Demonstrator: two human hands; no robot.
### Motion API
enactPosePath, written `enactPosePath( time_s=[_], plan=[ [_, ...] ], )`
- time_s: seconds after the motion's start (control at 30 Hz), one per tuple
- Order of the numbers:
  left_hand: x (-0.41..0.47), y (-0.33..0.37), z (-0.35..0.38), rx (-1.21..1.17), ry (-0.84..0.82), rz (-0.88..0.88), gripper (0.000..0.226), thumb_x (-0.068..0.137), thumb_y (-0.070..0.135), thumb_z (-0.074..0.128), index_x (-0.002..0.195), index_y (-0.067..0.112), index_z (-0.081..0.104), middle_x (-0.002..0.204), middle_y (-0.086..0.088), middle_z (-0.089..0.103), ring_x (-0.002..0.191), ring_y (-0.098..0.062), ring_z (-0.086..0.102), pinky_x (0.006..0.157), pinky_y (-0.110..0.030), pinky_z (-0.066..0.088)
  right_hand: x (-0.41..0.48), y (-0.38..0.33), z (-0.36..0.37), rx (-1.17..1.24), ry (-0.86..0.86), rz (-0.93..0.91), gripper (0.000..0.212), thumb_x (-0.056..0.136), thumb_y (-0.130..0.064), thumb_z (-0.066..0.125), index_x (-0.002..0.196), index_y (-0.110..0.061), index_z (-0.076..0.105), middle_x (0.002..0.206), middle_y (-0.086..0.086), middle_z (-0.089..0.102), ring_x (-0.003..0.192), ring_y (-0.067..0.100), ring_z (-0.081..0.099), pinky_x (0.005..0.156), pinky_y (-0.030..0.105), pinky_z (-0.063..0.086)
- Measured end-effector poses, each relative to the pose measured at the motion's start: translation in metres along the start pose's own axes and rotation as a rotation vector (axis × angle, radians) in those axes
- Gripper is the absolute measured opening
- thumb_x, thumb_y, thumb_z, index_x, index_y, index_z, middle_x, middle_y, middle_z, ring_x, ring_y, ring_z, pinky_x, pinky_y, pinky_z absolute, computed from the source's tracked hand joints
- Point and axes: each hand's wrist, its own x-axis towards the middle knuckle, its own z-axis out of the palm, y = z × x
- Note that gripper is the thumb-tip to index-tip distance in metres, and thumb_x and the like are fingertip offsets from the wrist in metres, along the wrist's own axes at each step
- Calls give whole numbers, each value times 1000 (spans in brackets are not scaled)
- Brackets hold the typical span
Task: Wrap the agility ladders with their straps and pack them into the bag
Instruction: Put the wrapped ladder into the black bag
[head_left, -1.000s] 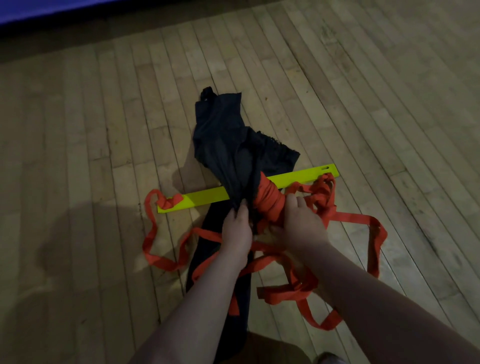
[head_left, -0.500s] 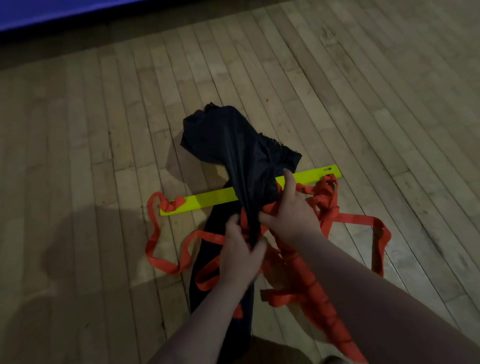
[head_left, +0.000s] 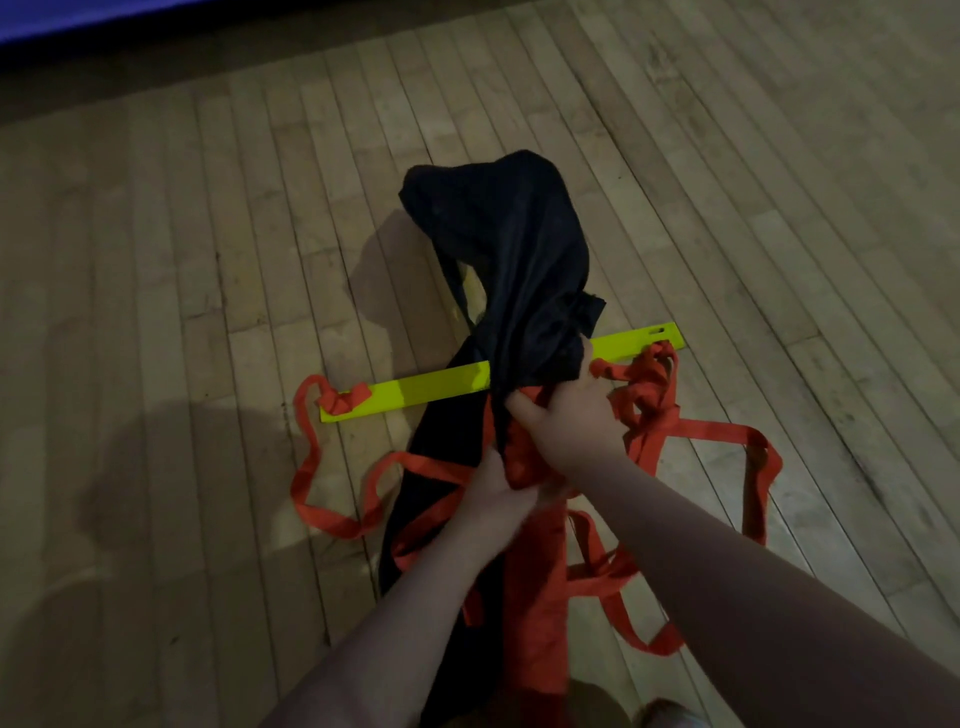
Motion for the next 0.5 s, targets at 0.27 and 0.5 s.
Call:
enactPosePath(
  time_s=[0.27, 0.5],
  plan=[
    [-4, 13, -46, -31, -79, -108, 41, 70, 10, 78, 95, 36, 59, 85, 9, 70, 72, -6, 67, 61, -20, 51, 10, -4, -24, 145, 251, -10, 29, 87, -10, 59, 116, -11, 55, 120, 8, 48, 103, 20, 52, 86, 37, 46],
    [1, 31, -57, -201, -25, -193, 57, 67, 15, 75, 119, 9, 54, 73, -9, 71, 56, -20, 67, 50, -28, 52, -3, 30, -23, -477, -208, -359, 21, 91, -19, 55, 104, -4, 60, 112, 14, 54, 99, 35, 57, 77, 41, 47]
  ],
)
